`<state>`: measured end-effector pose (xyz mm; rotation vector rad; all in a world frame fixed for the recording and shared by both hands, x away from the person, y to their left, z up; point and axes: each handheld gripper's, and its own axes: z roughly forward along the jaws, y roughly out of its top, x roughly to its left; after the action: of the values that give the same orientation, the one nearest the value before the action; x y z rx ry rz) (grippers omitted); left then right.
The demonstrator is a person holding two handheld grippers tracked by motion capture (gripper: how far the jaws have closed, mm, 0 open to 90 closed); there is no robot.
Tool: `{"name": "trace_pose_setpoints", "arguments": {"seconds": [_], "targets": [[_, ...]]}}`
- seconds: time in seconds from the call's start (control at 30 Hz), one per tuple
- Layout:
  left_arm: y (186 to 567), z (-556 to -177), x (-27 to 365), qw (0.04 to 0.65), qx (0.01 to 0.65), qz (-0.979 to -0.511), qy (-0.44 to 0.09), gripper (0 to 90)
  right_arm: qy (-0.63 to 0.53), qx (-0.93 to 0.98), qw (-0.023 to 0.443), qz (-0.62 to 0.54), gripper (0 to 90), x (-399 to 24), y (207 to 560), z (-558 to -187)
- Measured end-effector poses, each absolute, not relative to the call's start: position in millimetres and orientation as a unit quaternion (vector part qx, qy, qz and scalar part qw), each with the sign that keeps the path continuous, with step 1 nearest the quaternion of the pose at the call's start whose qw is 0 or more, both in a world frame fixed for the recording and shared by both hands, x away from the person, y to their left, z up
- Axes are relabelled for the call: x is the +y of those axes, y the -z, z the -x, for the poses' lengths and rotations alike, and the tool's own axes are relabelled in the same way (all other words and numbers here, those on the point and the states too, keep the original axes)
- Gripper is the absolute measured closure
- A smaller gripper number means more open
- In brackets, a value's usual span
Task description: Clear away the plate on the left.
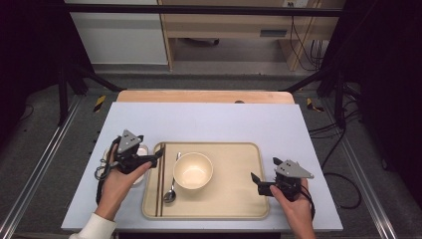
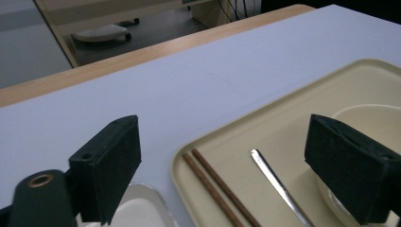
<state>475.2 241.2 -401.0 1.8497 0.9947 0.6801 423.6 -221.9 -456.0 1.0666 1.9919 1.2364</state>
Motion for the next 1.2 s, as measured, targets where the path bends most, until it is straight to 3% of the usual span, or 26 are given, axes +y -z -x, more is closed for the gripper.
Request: {"name": "trace_pose_setpoints", "arguments": {"seconds": [0.5, 1.2], "targets": [[401, -466, 319, 0.413, 0.475, -0.721, -0.289, 14.4, -0.459, 0.742, 0.28, -0.4, 6.4, -220, 457, -424], [425, -468, 367, 0.375, 0.543, -0.705, -0.259, 42.0, -0.456, 0.744, 0.28, -0.4, 6.4, -219, 457, -424]]}}
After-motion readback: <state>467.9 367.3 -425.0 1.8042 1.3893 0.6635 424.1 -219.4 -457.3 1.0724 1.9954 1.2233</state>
